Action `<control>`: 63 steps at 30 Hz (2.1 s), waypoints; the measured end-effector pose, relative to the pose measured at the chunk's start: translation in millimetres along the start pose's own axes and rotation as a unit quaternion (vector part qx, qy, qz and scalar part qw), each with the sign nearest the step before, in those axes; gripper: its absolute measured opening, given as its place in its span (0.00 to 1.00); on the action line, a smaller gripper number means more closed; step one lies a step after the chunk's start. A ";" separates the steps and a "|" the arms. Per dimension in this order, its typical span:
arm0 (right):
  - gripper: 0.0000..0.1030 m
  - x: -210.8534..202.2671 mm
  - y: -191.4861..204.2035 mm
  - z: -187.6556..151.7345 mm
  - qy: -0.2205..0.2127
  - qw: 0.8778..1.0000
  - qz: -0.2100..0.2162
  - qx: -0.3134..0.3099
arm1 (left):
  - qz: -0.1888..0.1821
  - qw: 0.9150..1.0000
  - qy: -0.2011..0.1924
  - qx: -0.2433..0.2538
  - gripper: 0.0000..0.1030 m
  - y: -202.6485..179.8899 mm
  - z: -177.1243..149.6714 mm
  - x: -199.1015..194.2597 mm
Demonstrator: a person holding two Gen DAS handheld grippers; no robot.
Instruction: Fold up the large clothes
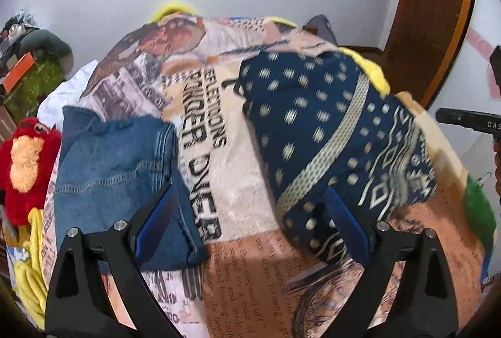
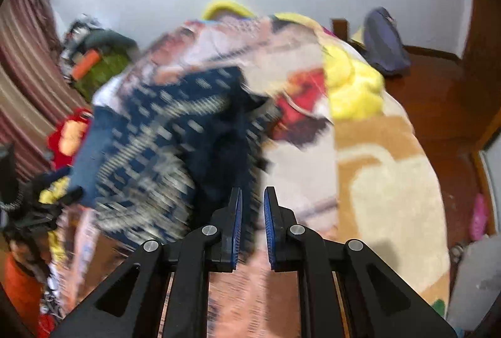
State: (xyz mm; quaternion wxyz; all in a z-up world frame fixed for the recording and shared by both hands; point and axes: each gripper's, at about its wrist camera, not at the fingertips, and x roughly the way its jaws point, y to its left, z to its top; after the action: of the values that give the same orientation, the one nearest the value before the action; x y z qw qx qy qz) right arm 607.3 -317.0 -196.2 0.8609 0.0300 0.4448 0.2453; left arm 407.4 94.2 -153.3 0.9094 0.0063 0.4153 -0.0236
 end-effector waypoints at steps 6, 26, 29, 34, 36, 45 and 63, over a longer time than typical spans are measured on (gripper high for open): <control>0.10 25.9 59.3 23.6 0.006 0.998 0.040 -0.051 | -0.014 1.000 0.002 -0.011 0.93 -2.3 16.1 16.1; 1.00 76.6 20.5 -18.7 0.004 0.984 -0.131 -0.121 | -0.060 0.996 0.058 -0.038 1.00 -7.3 1.9 76.3; 1.00 65.5 -0.6 -17.3 0.021 0.994 -0.082 -0.069 | -0.054 0.997 0.047 -0.031 1.00 -7.5 6.4 67.6; 1.00 39.3 -6.3 -9.7 -0.006 1.000 -0.001 -0.017 | -0.070 0.997 0.034 -0.021 1.00 -10.0 20.1 58.2; 1.00 40.7 -0.8 -0.5 -0.005 0.999 0.035 0.001 | -0.092 0.994 0.040 -0.038 1.00 -8.2 26.6 63.0; 1.00 136.5 6.2 22.8 0.091 0.989 0.108 0.046 | -0.178 0.971 0.092 -0.129 1.00 6.4 43.9 120.7; 0.38 131.3 21.8 41.7 0.073 0.977 0.186 0.073 | -0.238 0.960 0.055 -0.140 0.46 7.4 55.2 95.5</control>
State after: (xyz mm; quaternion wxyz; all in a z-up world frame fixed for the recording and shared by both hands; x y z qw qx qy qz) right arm 694.8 -231.9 -263.8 0.7608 0.1570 0.5103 0.3690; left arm 512.0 96.3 -189.4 0.8451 -0.2186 0.4534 -0.1803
